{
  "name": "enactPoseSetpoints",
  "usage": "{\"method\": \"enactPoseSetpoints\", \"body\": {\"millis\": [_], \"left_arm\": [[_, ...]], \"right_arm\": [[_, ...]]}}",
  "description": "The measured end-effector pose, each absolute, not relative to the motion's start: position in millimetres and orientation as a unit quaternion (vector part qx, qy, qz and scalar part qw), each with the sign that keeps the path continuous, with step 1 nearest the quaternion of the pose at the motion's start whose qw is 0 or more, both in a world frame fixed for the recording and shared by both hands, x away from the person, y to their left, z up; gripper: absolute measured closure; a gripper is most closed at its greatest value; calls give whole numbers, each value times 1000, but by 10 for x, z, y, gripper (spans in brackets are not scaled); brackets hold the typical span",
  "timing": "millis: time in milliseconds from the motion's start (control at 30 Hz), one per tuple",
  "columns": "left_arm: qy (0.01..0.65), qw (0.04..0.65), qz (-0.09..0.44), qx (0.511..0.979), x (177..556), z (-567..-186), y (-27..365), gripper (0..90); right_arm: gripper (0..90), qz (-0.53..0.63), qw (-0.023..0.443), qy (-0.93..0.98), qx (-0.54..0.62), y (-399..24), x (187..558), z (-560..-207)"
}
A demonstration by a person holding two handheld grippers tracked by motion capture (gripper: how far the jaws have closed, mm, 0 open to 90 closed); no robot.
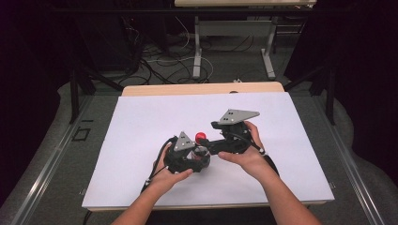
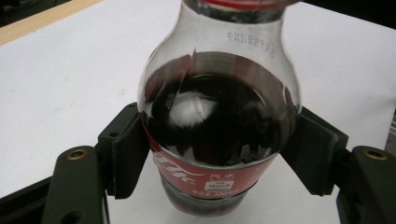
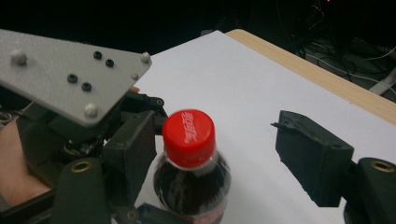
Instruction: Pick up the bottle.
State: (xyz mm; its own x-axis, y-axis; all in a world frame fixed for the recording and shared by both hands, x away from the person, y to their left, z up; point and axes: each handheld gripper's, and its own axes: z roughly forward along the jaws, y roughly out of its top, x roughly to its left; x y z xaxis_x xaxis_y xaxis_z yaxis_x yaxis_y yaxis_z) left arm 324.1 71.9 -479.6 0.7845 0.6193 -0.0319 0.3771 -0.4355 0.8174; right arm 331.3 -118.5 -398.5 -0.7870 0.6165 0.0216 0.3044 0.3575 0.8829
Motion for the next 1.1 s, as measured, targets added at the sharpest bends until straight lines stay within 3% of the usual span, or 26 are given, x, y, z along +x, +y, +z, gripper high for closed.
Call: {"method": "enactPoseSetpoints", "body": {"millis": [567, 1100], "left_arm": [[288, 431, 132, 845, 3194, -4803, 677, 298], [285, 428, 138, 846, 3183, -4797, 678, 301]], "right_arm": [[565, 476, 144, 817, 292, -985, 3351, -4071], [613, 427, 133, 850, 279, -861, 3394, -4029]]}}
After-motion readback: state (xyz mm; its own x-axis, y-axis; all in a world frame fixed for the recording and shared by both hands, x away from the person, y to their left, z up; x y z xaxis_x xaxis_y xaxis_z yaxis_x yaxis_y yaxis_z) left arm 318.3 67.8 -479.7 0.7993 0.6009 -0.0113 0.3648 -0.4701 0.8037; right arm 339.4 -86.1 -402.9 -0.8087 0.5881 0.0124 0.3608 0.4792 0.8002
